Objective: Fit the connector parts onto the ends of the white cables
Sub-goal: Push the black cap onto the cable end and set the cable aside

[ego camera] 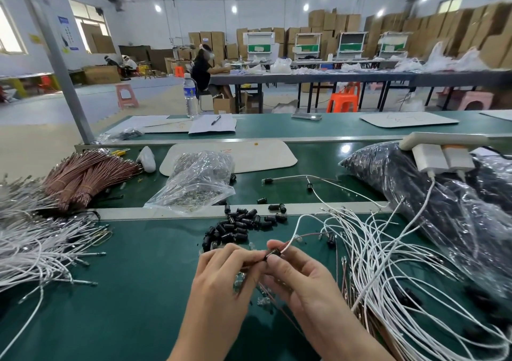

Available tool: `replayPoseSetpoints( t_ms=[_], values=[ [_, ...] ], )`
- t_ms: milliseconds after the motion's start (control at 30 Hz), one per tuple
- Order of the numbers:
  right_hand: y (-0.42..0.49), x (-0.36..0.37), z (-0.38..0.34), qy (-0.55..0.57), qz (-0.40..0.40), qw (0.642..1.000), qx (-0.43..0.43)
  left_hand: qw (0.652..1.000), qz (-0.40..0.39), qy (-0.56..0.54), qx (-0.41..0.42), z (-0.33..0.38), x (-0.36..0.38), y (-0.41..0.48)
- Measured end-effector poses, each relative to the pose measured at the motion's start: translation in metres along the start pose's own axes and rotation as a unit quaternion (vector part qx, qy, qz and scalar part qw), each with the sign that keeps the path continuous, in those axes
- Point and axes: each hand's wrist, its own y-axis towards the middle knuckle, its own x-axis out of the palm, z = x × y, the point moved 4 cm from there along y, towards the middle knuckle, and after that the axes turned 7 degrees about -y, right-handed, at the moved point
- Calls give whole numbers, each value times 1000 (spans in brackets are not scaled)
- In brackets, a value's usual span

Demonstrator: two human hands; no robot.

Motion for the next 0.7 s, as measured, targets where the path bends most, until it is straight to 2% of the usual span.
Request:
replayPoseSetpoints(
  t_ms=[233,333,467,700],
  values=[
    [1,-8,-9,71,22,997,-28,999,-32,-23,-16,-2,0,0],
    [0,-1,-5,58,0,998,-18,999,-37,-28,-16,-1,3,-2],
    [0,-3,-8,10,25,999,-45,997,-57,-49,-19,-1,2,-2],
    [3,-14,-14,73,49,995,-54,993,-90,-60,-40,-5,-2,-2]
  ],
)
